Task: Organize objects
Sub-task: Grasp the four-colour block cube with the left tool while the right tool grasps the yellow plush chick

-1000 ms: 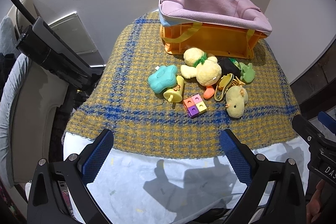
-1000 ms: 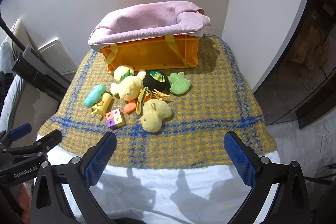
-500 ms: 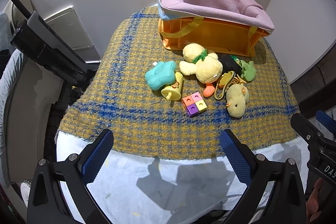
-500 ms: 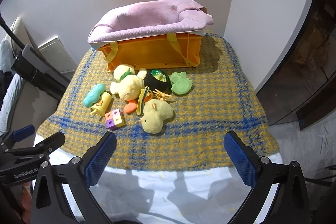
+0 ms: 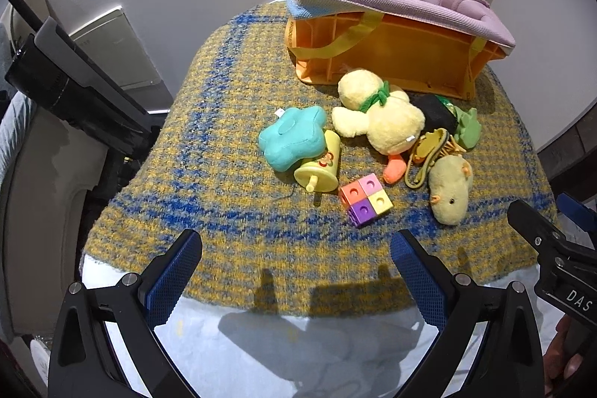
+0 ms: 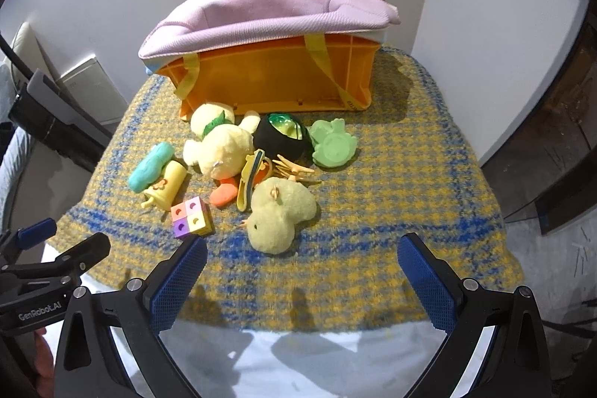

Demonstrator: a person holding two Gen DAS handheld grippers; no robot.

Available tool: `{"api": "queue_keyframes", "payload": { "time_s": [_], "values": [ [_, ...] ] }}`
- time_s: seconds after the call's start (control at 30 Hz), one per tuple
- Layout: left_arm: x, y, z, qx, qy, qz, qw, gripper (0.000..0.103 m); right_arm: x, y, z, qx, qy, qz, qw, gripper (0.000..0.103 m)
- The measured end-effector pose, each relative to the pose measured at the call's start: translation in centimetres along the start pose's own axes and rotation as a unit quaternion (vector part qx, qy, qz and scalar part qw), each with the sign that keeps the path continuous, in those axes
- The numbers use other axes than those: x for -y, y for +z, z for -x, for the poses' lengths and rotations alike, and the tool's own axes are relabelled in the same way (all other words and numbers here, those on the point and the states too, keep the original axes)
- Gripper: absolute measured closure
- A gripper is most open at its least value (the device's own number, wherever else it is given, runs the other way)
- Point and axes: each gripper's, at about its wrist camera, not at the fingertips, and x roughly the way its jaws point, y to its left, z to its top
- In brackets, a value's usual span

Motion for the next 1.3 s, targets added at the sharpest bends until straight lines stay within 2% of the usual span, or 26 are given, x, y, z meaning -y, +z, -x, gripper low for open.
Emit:
{"api": "queue_keyframes", "payload": {
  "time_s": [0.37, 0.6, 0.8, 0.87, 0.9, 1.07, 1.1, 1.13, 1.2, 1.23, 1.3],
  "values": [
    [-0.8, 0.9, -4.9, 0.002, 0.001, 0.001, 1.0000, 0.000, -1.0, 0.7, -6.3, -0.020, -0.011, 0.000, 1.000, 0.001],
    [-1.3, 0.9, -7.1, -0.011, 0.004, 0.006, 0.9999, 0.000, -1.2, 0.6, -9.0, -0.041, -0.007, -0.008, 0.999, 0.004],
    [-1.2, 0.6, -7.9, -0.023, 0.002, 0.004, 0.9997, 0.000, -1.2, 0.2, -10.4, -0.055, 0.004, -0.015, 0.998, 0.014],
    [-1.0, 0.5, -8.0, -0.024, 0.001, 0.001, 0.9997, 0.000, -1.3, 0.2, -10.4, -0.054, 0.010, -0.016, 0.998, 0.023],
    [-0.9, 0.5, -8.0, -0.025, 0.001, 0.000, 0.9997, 0.000, -1.3, 0.2, -10.4, -0.054, 0.017, -0.016, 0.998, 0.031],
    [-0.1, 0.5, -7.9, -0.025, -0.008, -0.006, 0.9996, 0.000, -0.8, 0.1, -10.1, -0.052, 0.033, -0.022, 0.998, 0.034],
    [0.1, 0.4, -7.9, -0.025, -0.011, -0.008, 0.9996, 0.000, -0.7, 0.1, -10.0, -0.050, 0.040, -0.025, 0.998, 0.045],
    [0.3, 0.4, -7.8, -0.025, -0.012, -0.011, 0.9996, 0.000, -0.6, 0.1, -9.8, -0.048, 0.044, -0.024, 0.998, 0.047],
    [0.9, 0.4, -7.8, -0.024, -0.014, -0.017, 0.9995, 0.000, -0.7, 0.1, -9.4, -0.043, 0.043, -0.019, 0.998, 0.052],
    [1.0, 0.4, -7.8, -0.024, -0.015, -0.019, 0.9994, 0.000, -0.7, 0.1, -9.2, -0.047, 0.020, -0.028, 0.998, 0.053],
    [1.6, 0.4, -7.8, -0.024, -0.019, -0.023, 0.9993, 0.000, -0.6, 0.0, -9.0, -0.044, 0.023, -0.030, 0.998, 0.053]
  ]
}}
